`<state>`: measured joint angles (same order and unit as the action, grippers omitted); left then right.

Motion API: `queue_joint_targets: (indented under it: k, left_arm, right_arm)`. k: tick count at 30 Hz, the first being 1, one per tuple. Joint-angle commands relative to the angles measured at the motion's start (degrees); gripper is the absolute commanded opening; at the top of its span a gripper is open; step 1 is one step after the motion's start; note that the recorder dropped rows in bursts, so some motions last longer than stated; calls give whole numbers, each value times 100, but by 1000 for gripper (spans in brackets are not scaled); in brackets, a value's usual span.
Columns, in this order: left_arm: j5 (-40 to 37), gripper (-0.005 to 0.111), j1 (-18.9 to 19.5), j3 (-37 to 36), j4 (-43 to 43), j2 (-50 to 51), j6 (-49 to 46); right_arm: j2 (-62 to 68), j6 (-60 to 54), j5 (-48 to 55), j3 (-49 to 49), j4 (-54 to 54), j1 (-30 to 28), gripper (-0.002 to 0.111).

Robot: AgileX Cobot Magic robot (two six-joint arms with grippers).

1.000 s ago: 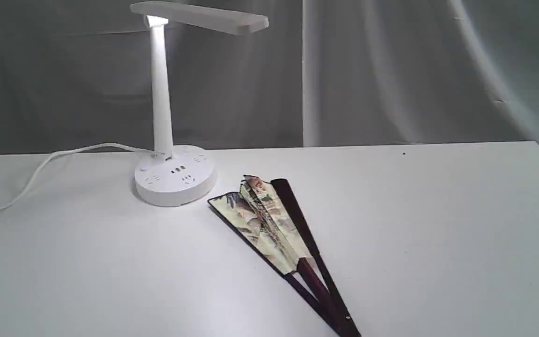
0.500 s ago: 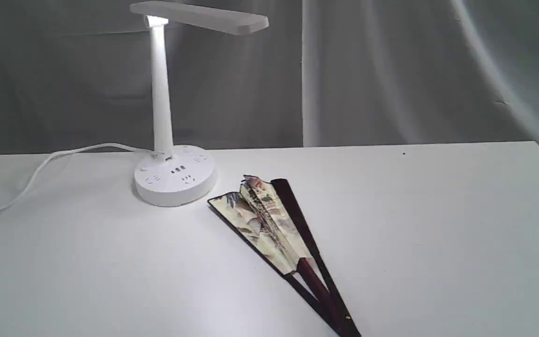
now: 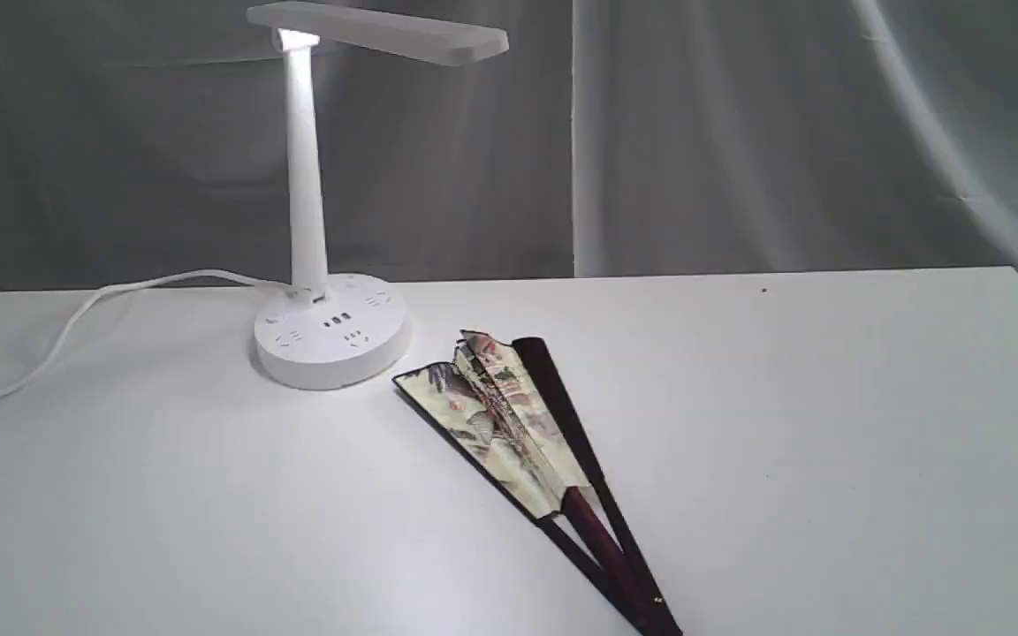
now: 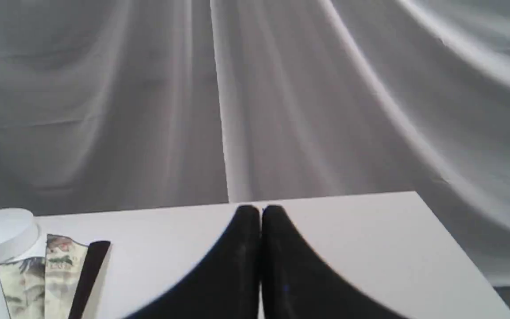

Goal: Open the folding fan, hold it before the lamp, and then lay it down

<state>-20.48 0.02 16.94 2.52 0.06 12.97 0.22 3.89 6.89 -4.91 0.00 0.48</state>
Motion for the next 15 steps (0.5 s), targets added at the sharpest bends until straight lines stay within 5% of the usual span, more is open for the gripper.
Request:
queue_joint_targets:
  k: [1, 15]
  left_arm:
    - [-366, 0, -2, 387, 140, -6, 68]
    - [-978, 0, -2, 1006, 15, -6, 84]
  right_arm:
    - [-22, -3, 457, -405, 48, 12, 0]
    - [1548, -80, 1657, -1734, 48, 12, 0]
